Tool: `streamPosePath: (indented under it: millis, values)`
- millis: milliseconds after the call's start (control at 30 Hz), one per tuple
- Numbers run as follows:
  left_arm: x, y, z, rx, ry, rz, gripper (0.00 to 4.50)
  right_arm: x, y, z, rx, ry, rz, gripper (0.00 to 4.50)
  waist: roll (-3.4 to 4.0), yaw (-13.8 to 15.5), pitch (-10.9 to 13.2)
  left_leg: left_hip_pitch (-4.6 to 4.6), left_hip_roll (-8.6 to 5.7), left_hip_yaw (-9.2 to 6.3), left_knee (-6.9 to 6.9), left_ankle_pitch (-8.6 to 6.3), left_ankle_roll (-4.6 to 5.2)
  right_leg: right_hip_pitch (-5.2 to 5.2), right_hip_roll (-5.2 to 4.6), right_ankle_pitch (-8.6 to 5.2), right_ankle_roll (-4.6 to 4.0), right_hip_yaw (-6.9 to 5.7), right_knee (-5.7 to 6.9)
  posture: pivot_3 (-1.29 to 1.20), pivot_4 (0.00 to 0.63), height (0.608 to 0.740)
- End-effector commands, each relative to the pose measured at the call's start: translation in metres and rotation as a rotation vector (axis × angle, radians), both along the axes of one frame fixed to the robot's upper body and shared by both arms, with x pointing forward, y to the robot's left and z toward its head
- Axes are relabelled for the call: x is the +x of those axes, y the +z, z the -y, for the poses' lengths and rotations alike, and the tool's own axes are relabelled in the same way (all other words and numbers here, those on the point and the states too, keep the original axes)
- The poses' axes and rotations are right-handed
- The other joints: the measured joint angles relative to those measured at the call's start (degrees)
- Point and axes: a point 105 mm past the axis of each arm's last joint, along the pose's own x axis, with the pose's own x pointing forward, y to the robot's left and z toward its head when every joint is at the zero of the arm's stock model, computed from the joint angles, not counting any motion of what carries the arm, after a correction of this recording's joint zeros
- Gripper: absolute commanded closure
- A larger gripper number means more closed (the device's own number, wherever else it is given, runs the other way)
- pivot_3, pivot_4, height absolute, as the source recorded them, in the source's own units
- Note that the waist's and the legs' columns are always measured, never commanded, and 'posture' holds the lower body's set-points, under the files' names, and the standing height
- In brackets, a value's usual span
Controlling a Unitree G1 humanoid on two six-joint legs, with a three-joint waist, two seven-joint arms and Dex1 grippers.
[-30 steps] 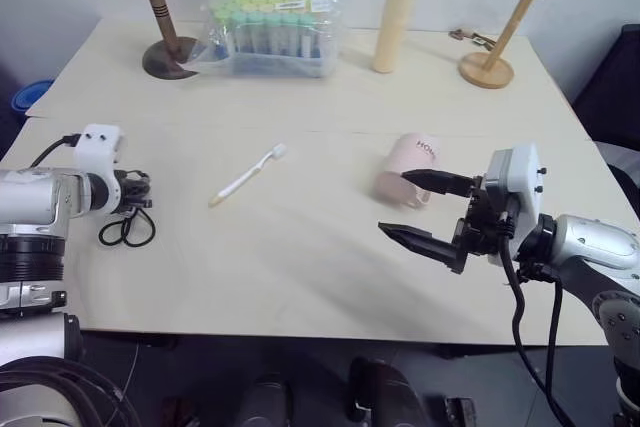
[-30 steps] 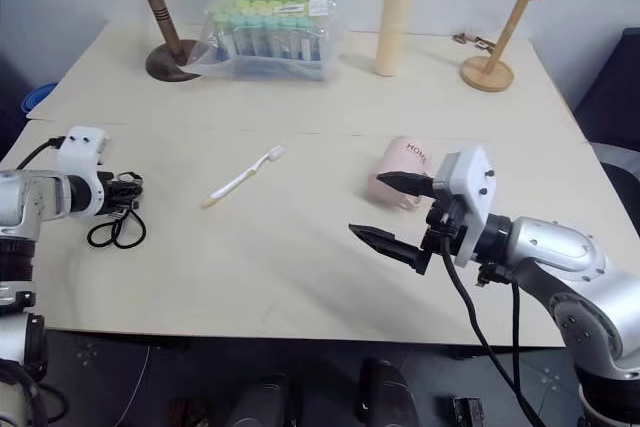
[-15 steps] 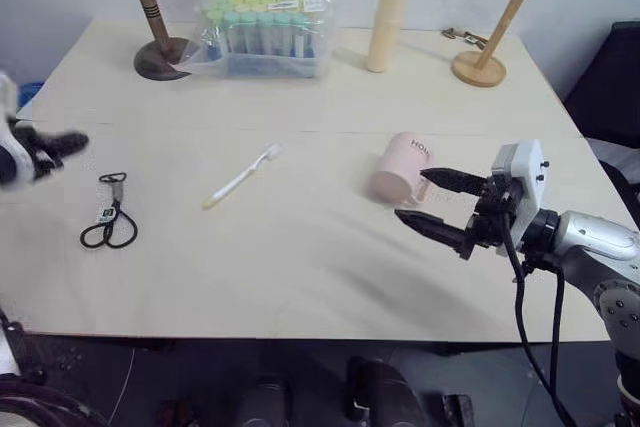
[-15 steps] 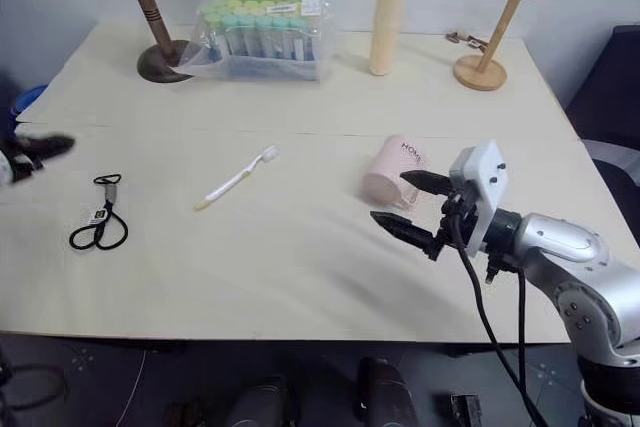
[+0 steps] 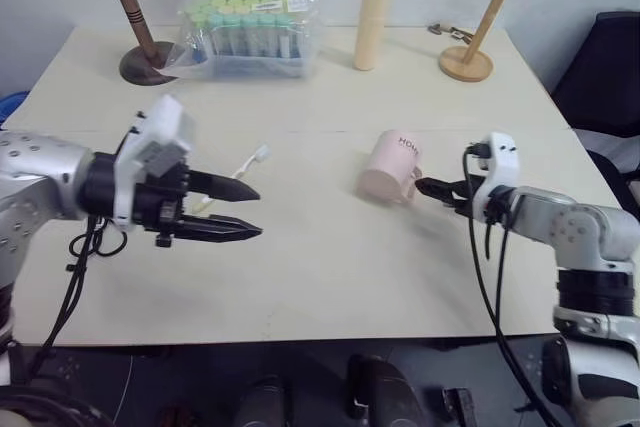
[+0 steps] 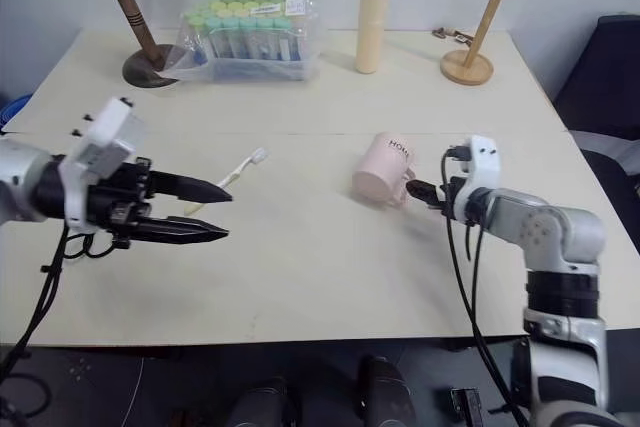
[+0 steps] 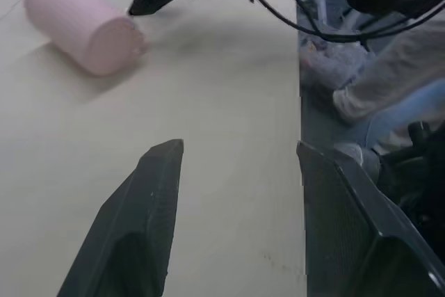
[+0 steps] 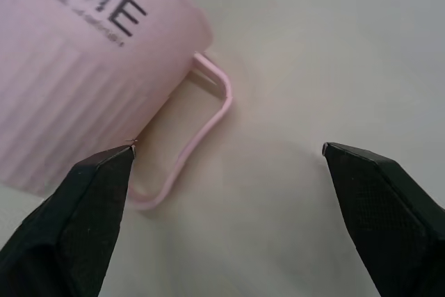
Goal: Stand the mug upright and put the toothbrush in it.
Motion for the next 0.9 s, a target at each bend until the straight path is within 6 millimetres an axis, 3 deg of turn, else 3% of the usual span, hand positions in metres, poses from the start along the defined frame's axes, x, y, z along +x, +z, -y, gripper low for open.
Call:
streamPosePath:
  millis: [33,100,200,567,667,833,900]
  values:
    - [0.005,0.009,0.009,0.01,-0.054,0.085,1.74,0.013,0.006,-0.008,0.011,-0.016,0.02,0.0,0.0,-0.2,0.0,0.0,0.0,0.0,0.0,0.0,0.0,0.0,0.0,0.0,0.0,0.0,0.0,0.0,0.15,0.74]
    - [0.009,0.013,0.016,-0.009,-0.075,0.109,1.74,0.015,-0.005,-0.019,-0.017,0.031,-0.023,0.0,0.02,-0.2,0.0,-0.01,-0.01,0.0,-0.01,0.0,0.0,0.0,0.0,0.0,0.0,0.0,-0.01,0.0,0.15,0.74]
    - [0.012,0.019,0.024,-0.034,-0.093,0.129,1.7,0.015,-0.02,-0.026,-0.081,0.057,-0.055,0.64,0.0,-0.2,0.0,-0.04,-0.02,-0.06,0.04,-0.01,0.02,0.03,0.0,0.0,0.01,-0.01,-0.02,0.0,0.15,0.74]
    - [0.013,0.023,0.022,-0.054,-0.073,0.132,1.7,0.023,-0.019,-0.038,-0.112,0.065,0.002,4.44,0.01,-1.1,0.0,0.0,0.04,-0.11,0.02,-0.01,0.02,0.03,0.02,0.0,0.01,0.0,-0.01,0.0,0.15,0.74]
    - [0.014,0.023,0.021,-0.058,-0.065,0.131,1.7,0.026,-0.011,-0.04,-0.104,0.064,0.033,4.48,0.01,-1.0,0.0,-0.01,0.04,-0.15,0.04,-0.01,0.02,0.06,0.01,0.0,0.01,-0.01,-0.01,0.0,0.15,0.74]
    - [0.015,0.024,0.016,-0.1,-0.012,0.119,1.7,0.036,0.055,-0.06,0.014,0.058,0.366,4.48,0.07,-1.2,0.0,-0.01,0.04,-0.14,0.01,0.0,0.01,0.03,0.02,0.0,0.01,-0.01,-0.01,0.0,0.15,0.74]
    - [0.016,0.024,0.011,-0.118,0.021,0.112,1.7,0.033,0.073,-0.075,-0.019,0.085,0.533,4.48,0.16,-1.3,0.1,-0.02,0.05,-0.12,-0.06,0.0,0.01,-0.02,0.02,0.0,0.0,-0.01,-0.01,0.0,0.15,0.74]
